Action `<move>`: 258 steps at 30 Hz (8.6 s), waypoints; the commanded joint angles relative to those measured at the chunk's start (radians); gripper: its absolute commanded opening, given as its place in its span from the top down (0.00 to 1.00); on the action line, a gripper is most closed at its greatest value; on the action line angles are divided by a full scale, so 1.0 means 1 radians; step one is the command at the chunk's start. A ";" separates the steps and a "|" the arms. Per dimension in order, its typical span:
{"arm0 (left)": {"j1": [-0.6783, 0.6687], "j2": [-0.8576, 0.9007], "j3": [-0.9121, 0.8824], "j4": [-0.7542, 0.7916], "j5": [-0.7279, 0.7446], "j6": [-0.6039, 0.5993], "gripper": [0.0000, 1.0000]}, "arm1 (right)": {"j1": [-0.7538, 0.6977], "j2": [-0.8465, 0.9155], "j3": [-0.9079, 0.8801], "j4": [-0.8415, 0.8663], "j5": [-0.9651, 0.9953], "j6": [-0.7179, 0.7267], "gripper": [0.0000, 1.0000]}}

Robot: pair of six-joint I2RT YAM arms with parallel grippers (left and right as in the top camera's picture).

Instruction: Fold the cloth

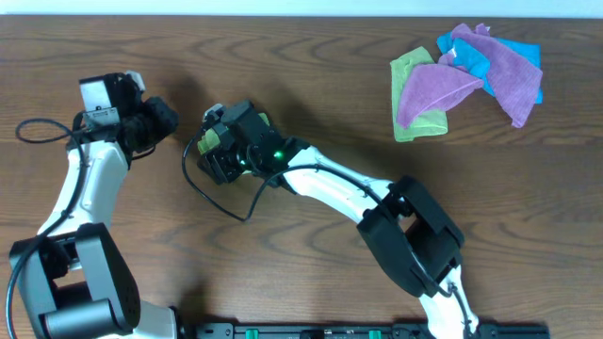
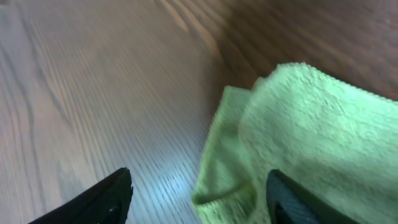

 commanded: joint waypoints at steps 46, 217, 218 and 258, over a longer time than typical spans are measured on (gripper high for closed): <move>0.025 -0.060 0.023 -0.016 0.019 0.022 0.91 | -0.015 0.048 0.019 -0.023 0.037 -0.055 0.73; -0.150 0.167 -0.447 0.689 0.169 -0.395 0.94 | -0.692 -1.343 -0.905 -0.602 0.040 -0.151 0.01; -0.146 0.163 -0.430 0.690 0.193 -0.399 0.94 | -0.692 -1.343 -0.905 -0.602 0.040 -0.151 0.01; 0.018 0.627 0.613 0.216 0.108 -0.319 0.94 | -0.692 -1.343 -0.905 -0.602 0.040 -0.151 0.01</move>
